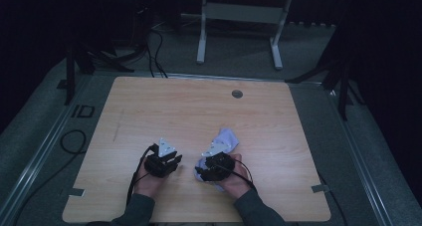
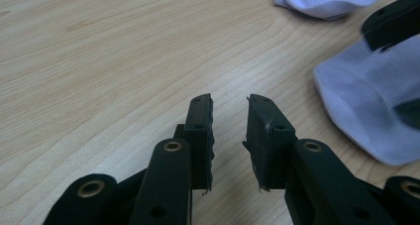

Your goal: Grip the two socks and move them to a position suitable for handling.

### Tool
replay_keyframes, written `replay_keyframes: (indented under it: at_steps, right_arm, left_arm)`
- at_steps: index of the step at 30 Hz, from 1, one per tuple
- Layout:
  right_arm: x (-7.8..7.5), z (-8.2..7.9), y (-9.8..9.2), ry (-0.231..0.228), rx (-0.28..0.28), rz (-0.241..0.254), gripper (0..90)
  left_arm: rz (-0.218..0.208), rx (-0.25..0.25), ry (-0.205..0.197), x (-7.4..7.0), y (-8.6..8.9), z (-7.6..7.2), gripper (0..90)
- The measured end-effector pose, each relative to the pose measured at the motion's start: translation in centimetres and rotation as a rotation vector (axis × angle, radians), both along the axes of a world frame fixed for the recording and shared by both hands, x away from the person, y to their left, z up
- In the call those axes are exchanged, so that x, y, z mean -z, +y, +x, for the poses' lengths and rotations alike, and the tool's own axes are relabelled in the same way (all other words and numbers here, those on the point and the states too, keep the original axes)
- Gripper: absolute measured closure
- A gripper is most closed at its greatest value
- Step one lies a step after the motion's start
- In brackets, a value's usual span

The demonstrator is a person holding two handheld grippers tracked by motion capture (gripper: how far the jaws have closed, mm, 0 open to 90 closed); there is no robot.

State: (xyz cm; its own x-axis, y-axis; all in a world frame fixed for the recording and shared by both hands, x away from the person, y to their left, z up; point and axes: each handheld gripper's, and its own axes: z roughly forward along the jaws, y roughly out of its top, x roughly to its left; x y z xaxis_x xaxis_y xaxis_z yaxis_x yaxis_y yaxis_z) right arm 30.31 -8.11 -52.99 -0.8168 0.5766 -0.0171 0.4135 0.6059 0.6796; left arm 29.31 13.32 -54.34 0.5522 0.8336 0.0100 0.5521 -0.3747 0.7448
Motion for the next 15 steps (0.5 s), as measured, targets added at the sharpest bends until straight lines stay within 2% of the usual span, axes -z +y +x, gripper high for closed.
replay_keyframes:
  at_steps: [9, 13, 15]
  right_arm:
    - [1.2, 0.2, 2.2, 0.037, -0.027, -0.031, 39.8]
    - [2.0, 0.4, 2.6, 0.049, -0.028, -0.058, 49.0]
    - [2.0, 0.5, 2.7, 0.044, -0.020, -0.053, 55.5]
  left_arm:
    - [0.001, -0.002, 0.002, 0.0, 0.0, 0.0, 71.4]
    - [0.005, -0.001, 0.002, 0.0, 0.0, 0.0, 71.4]
    - [0.006, -0.003, 0.001, 0.0, 0.0, 0.0, 71.4]
